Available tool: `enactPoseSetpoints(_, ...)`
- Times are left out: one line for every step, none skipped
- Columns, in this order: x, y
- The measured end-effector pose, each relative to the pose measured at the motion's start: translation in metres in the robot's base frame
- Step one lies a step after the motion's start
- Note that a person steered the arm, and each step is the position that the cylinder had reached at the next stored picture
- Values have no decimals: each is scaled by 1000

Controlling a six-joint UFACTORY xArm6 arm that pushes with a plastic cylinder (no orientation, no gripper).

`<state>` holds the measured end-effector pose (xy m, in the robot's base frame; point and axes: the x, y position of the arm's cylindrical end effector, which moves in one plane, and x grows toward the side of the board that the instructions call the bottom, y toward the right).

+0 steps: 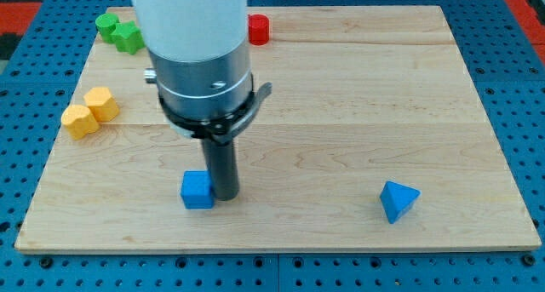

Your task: Push the blue triangle to the bottom left of the board

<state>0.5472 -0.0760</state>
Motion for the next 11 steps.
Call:
enactPoseSetpoints(-18,-86)
enactPoseSetpoints(-18,-94)
enactPoseSetpoints(-33,1)
enactPoseSetpoints(-59,122)
enactPoseSetpoints(-50,252)
enactPoseSetpoints(12,312)
enactPoseSetpoints(14,219)
enactPoseSetpoints(29,83)
enactPoseSetpoints(35,102)
enactPoseSetpoints(41,104)
enactPoseSetpoints(72,87)
